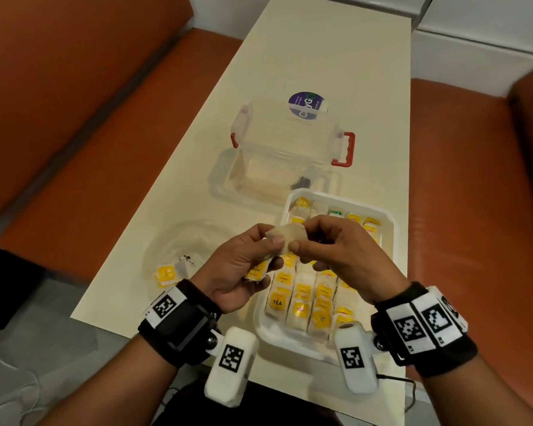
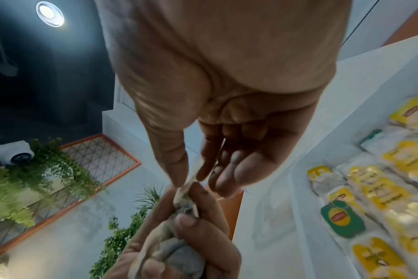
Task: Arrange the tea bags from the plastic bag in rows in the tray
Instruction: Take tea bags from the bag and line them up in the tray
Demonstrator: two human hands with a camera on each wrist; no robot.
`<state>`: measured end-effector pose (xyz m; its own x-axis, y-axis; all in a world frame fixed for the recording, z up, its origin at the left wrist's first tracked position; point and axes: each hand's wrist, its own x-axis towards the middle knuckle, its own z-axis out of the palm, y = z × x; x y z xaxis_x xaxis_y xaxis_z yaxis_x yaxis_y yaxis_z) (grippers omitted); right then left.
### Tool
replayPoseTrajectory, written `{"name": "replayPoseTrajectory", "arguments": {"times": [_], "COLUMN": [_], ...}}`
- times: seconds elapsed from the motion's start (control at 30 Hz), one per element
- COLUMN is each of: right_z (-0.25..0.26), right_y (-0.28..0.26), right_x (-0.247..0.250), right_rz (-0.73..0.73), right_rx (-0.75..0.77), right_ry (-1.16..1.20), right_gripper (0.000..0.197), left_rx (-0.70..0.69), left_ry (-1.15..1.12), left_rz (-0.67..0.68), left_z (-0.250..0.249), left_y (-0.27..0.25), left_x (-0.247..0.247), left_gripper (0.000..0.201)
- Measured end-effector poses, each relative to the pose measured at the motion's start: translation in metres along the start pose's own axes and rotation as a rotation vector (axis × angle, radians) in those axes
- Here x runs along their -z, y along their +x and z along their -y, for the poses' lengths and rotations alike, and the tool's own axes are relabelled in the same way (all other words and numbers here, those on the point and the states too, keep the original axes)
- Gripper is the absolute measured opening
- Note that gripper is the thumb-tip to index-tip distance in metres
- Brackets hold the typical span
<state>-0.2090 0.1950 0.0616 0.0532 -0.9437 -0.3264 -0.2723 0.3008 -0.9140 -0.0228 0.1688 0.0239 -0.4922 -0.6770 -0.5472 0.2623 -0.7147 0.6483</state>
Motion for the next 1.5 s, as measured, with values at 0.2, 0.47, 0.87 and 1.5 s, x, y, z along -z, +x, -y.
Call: {"name": "replayPoseTrajectory", "arguments": {"times": [0.2,0.47,0.87,1.5], "right_z": [-0.009,-0.005,-0.02,-0.027], "right_y": [-0.008,-0.03,-0.038,-0.034], "right_x": [0.023,0.064,0.101,0.123], "right_rz": [-0.052,0.124,-0.024,-0.057], "right_rx": [-0.025,0.06,0.123,0.103], "right_ry": [0.107,0.031,-0.244,-0.29], "right_gripper": [0.006,0.05,0.006,0.01], "left_rx": [-0.015,0.219,0.328,-0.122], "left_ry": [0.176,0.024,0.038,0.551], "left_rz": [-0.002,0.095,0.129,0.117], "left_z": [0.004,0.013,0.03,0.053], "left_y": [0.006,0.024,0.041,0.05], "left_x": [-0.022,-0.049,-0.078,-0.09], "left_gripper": [0.036,0.014,0.016,0.026]}}
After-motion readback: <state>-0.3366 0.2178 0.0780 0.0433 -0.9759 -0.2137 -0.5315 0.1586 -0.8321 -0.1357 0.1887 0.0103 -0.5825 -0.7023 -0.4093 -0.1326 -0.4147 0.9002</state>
